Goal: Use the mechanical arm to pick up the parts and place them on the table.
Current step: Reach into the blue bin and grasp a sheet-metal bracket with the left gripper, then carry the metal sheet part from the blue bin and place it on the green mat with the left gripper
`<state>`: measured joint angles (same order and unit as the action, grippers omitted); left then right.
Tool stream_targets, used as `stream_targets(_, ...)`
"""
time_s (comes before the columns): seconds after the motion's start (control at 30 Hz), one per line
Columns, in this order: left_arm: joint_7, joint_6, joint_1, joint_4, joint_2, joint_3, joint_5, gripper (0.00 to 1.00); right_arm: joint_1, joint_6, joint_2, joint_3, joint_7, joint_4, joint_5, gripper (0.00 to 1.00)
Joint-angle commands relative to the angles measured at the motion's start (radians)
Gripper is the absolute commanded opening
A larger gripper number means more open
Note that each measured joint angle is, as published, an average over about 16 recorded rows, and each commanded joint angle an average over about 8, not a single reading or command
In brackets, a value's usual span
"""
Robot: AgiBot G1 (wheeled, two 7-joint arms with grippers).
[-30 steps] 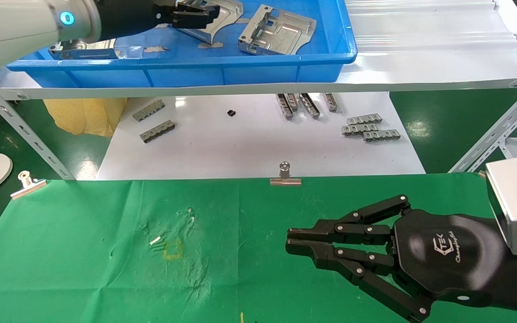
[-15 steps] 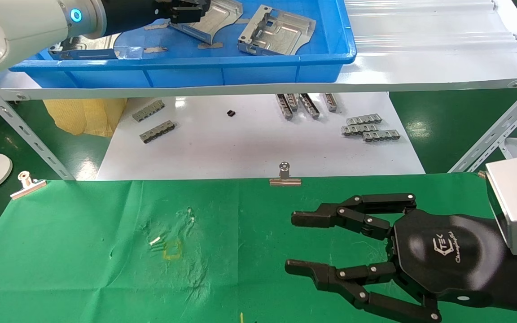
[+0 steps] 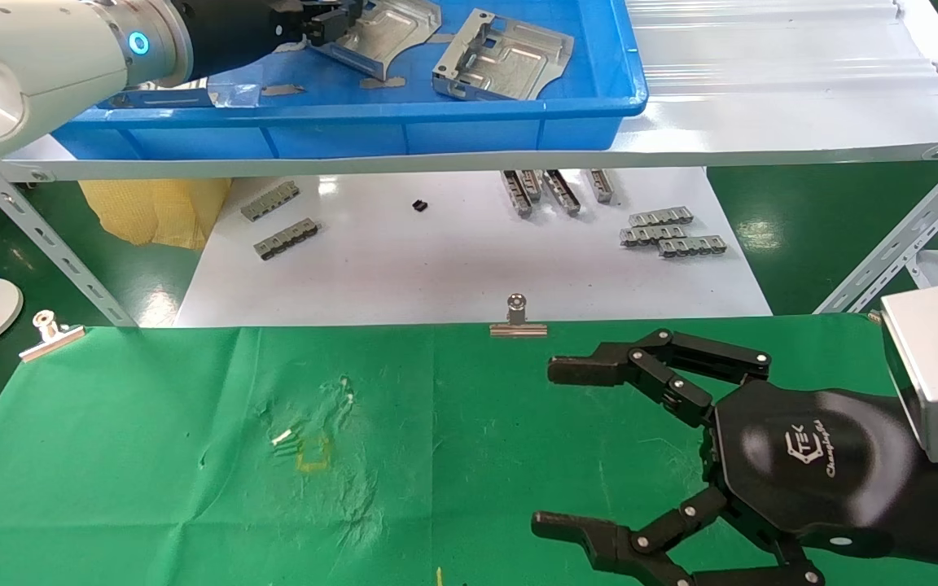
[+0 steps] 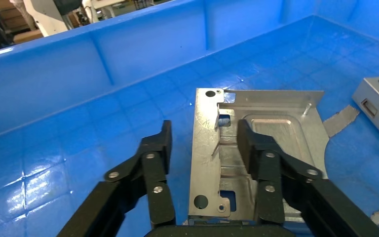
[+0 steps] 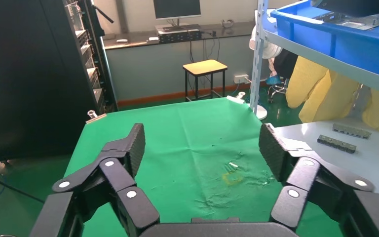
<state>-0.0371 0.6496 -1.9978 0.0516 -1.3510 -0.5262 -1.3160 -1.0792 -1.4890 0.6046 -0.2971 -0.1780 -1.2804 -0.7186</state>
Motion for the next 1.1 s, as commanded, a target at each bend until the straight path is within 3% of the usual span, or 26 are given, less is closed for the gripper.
stream_targets(0.03,-0.010,-0.001,0.001,0.001,0.000,0.000,0.003,0.00,0.000,0.000,0.000,0.000,0.000,0.000,0.000,1.00)
stream_targets(0.77,0.001,0.020,-0.021,0.042,0.009,-0.004,0.025,0.00,0.000,0.001,-0.001,-0.001,0.001,0.000,0.001,1.00)
stream_targets(1.1,0.134,0.206,-0.058,0.053,0.088,0.018,0.063,0.00,0.000,0.001,-0.001,-0.002,0.001,0.000,0.001,1.00)
